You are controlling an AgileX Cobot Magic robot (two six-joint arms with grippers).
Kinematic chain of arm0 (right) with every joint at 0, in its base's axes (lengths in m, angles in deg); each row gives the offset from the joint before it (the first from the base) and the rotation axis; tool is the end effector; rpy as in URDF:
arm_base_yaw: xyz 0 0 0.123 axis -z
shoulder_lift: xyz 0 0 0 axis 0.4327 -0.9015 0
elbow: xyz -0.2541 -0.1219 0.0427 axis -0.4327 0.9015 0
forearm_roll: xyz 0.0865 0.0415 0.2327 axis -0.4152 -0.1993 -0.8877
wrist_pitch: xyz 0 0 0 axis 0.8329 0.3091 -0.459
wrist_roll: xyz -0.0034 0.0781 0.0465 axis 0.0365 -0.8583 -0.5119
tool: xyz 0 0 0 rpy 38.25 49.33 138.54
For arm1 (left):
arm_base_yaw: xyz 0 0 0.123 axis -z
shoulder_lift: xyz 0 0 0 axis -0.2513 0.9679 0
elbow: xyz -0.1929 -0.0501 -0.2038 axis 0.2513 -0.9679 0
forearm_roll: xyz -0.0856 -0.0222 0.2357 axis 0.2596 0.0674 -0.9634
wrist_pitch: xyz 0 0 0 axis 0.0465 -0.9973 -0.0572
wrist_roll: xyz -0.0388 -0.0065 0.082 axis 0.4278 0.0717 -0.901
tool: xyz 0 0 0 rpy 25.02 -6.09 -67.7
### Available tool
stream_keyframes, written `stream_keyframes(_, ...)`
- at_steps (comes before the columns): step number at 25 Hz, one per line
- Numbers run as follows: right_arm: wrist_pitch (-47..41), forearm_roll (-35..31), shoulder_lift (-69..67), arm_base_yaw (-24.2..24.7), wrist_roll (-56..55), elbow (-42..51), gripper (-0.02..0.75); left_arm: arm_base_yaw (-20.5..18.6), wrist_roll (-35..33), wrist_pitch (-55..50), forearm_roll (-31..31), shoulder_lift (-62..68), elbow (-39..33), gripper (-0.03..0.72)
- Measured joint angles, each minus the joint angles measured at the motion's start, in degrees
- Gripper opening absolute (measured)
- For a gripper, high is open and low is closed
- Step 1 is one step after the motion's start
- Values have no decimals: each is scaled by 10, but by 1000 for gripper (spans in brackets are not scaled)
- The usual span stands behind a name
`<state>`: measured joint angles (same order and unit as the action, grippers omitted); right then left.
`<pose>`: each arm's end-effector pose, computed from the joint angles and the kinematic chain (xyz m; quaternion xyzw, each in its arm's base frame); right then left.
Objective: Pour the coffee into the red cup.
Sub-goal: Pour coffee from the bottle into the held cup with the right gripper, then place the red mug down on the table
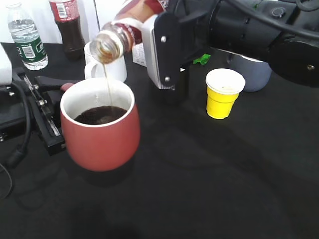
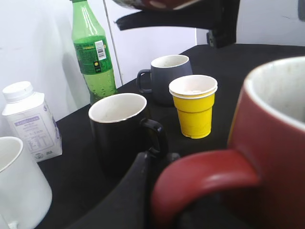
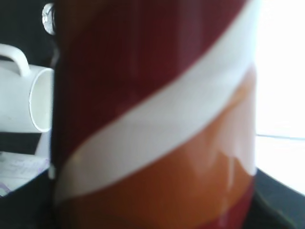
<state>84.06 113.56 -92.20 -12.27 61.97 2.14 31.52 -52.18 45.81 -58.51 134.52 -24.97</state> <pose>0.2750 0.2429 0.2846 -0.6873 0.2344 -0.2222 0.6506 0.2060 -0.1197 0.2079 0.3911 0.6350 -0.2540 0.6159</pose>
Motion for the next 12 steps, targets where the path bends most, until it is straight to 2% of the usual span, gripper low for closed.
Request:
stream_keyframes(4, -1, -9, 0, 0, -52, 0, 531, 0, -1, 0, 29, 0, 0, 65)
stream_keyframes(7, -1, -14, 0, 0, -160, 0, 531, 0, -1, -1, 46, 0, 0, 65)
stream_keyframes(9, -1, -14, 0, 0, -308, 0, 531, 0, -1, -3, 51, 0, 0, 65)
stream_keyframes(12, -2, -17, 0, 0, -601, 0, 531, 0, -1, -9, 80, 0, 0, 65)
